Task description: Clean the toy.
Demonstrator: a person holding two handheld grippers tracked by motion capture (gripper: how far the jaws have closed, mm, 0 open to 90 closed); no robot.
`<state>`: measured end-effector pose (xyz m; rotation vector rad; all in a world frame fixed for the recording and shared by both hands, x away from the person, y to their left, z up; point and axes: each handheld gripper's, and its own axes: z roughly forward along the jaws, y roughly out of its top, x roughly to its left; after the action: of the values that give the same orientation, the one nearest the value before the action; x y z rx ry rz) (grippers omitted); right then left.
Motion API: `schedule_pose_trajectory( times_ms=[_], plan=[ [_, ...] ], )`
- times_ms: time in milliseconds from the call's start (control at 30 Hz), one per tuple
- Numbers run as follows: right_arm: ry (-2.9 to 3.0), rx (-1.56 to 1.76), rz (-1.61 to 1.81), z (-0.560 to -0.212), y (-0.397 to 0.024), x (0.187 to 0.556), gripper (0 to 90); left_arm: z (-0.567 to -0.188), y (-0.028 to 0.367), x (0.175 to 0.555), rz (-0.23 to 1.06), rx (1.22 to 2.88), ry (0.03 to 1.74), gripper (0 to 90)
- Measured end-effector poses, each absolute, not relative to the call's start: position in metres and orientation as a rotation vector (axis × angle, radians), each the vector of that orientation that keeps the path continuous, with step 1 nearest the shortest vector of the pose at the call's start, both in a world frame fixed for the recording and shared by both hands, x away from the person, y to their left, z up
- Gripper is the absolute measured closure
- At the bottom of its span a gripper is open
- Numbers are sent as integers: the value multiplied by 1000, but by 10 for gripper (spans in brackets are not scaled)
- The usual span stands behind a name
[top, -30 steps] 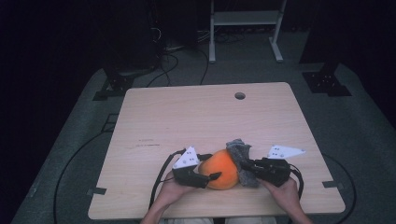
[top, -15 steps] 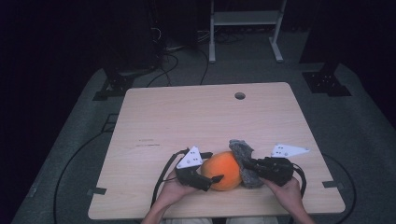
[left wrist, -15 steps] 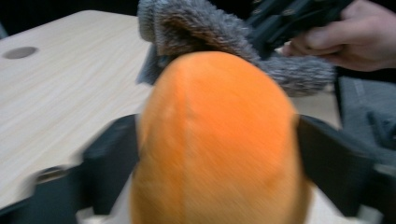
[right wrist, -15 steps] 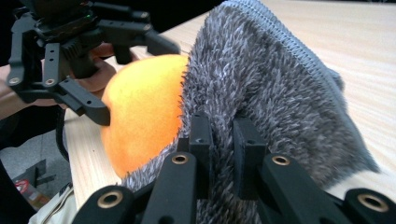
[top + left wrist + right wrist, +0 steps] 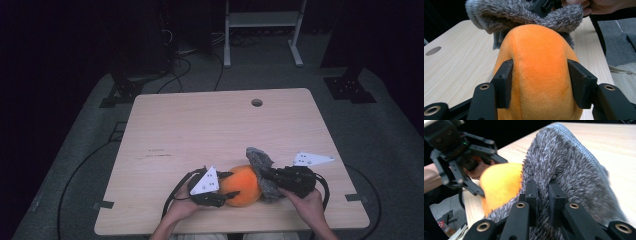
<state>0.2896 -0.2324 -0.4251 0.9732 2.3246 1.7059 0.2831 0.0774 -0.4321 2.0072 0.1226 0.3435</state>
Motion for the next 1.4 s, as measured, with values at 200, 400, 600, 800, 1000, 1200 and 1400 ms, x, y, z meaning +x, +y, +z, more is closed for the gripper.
schedule_pose_trajectory(
  times_ms=[200,400,600,800,1000,1200,1400],
  plan=[
    [2315,870,1684,-419,-222,280,797,-433,79,292,262,2000,234,242],
    [2314,1049,1651,-433,-239,293,799,-436,83,290,275,2003,206,369],
    [2293,981,1682,-426,-230,290,798,-437,86,288,282,2018,197,386],
    [2292,1081,1685,-431,-238,296,799,-438,87,288,279,2016,195,386],
    [2300,1009,1720,-428,-227,293,798,-438,86,287,277,2022,194,386],
    [2319,1092,1622,-435,-236,296,798,-438,86,286,282,2018,191,385],
    [2263,948,1740,-413,-226,287,798,-438,83,284,285,2014,174,384]
  ],
)
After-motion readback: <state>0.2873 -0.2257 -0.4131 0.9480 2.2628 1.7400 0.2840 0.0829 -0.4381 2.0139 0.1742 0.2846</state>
